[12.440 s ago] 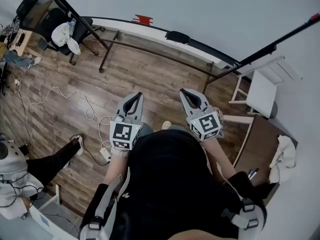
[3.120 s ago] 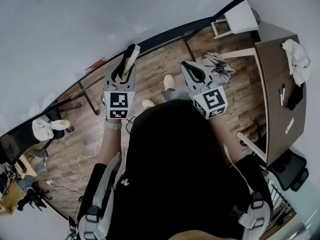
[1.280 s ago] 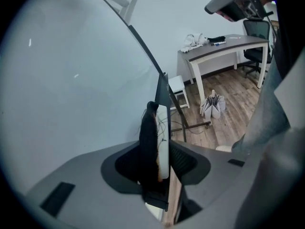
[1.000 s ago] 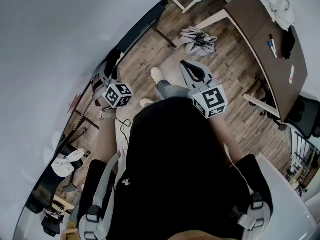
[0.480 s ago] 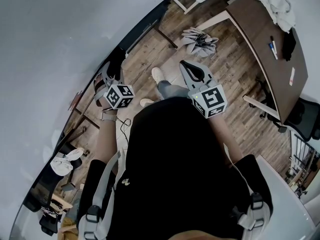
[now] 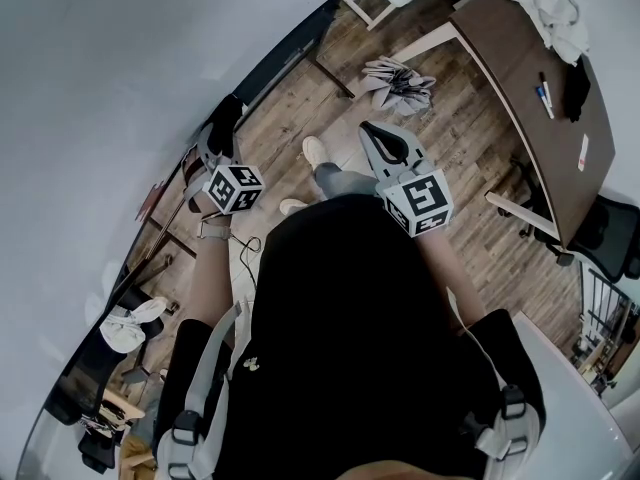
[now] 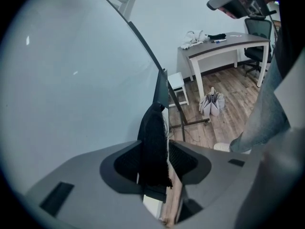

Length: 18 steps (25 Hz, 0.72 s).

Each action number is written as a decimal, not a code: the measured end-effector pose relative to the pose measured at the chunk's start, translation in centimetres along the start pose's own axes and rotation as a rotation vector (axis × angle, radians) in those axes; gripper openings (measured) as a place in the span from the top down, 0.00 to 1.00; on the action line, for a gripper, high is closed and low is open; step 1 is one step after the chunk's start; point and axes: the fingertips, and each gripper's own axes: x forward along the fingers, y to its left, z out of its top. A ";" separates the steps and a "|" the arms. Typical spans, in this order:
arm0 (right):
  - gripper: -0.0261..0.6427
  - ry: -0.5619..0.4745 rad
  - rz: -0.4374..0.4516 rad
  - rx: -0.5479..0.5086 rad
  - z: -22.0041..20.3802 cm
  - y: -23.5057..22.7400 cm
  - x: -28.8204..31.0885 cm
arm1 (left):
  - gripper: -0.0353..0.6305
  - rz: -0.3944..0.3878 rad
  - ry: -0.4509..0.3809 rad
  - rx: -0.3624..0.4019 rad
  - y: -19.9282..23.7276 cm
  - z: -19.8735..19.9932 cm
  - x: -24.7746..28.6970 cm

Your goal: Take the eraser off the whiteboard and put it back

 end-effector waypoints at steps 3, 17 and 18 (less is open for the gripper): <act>0.93 -0.001 -0.002 0.001 0.0 0.0 0.0 | 0.68 0.000 0.003 0.005 -0.1 -0.1 0.1; 0.93 -0.003 0.014 0.006 -0.1 0.0 0.0 | 0.57 -0.007 -0.001 0.004 -1.1 0.3 -0.3; 0.93 -0.003 0.015 0.005 -0.1 0.0 0.0 | 0.57 -0.003 -0.005 0.003 -1.0 0.4 -0.4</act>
